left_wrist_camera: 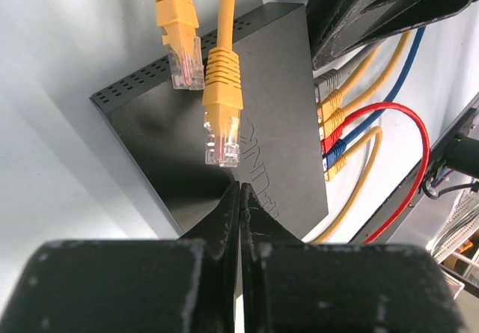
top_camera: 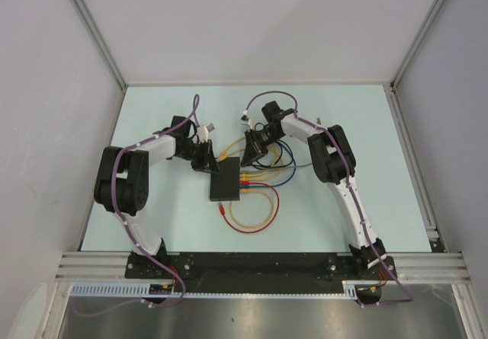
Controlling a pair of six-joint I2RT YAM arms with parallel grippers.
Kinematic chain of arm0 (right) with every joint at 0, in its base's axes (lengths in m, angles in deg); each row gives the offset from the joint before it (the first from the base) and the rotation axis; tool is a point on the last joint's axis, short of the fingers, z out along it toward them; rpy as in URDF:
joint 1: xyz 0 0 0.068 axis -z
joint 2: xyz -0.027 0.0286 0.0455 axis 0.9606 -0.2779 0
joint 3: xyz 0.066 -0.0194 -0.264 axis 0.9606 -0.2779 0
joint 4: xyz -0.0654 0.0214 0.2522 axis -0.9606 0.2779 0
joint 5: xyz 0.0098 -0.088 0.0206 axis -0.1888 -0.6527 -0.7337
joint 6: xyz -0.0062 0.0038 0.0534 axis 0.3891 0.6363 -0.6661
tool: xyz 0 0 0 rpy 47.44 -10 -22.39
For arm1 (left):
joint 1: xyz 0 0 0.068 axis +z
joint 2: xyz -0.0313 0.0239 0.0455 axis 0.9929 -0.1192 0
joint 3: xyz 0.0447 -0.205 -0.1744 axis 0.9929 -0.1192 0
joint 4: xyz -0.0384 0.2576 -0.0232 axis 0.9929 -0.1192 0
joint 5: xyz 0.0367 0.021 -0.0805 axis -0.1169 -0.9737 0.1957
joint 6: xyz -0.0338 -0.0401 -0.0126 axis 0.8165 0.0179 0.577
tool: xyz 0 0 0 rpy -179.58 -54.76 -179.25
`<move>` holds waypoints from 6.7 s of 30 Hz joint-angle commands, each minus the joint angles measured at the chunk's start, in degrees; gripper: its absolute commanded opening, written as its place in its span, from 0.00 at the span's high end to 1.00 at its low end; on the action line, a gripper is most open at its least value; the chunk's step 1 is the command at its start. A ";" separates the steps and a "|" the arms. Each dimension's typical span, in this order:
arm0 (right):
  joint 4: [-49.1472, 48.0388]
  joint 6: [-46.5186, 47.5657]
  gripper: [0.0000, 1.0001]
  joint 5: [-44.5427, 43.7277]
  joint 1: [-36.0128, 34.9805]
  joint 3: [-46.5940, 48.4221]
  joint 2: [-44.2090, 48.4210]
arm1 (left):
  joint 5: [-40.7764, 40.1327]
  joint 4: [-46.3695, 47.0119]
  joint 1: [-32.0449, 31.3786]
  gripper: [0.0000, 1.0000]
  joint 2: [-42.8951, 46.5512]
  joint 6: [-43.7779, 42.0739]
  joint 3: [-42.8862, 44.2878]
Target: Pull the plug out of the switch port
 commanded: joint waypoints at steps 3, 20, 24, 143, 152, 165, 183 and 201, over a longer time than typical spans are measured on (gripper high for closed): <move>0.73 3.15 1.00 -7.15 -0.86 1.28 -1.31 | -8.35 0.22 0.57 1.00 -0.43 -3.27 -1.67; 7.32 14.49 1.00 -6.99 -0.07 -0.31 1.59 | -9.14 2.42 0.57 1.00 0.45 -3.27 -2.90; 9.08 17.82 1.00 -4.61 0.45 -0.05 1.51 | -9.40 2.51 0.49 1.00 0.54 -3.35 -3.25; -43.40 25.48 0.76 -68.07 26.21 -11.47 23.74 | -6.59 3.47 -0.48 0.70 11.61 -2.48 -3.16; -30.48 21.79 0.06 -48.43 20.32 -15.95 27.17 | -7.03 3.12 -0.48 0.64 11.18 -2.91 -2.11; -15.88 20.03 0.20 -33.79 6.09 -23.50 30.16 | -8.09 3.65 -0.39 0.58 14.07 -3.79 -3.95; -11.92 11.86 0.28 -11.82 -0.25 -28.70 28.68 | -8.27 3.04 -0.39 0.38 12.58 0.33 -8.52; -19.39 -0.19 0.50 -8.72 -2.80 -7.34 9.50 | -9.04 -0.03 -0.48 0.59 3.52 1.14 0.08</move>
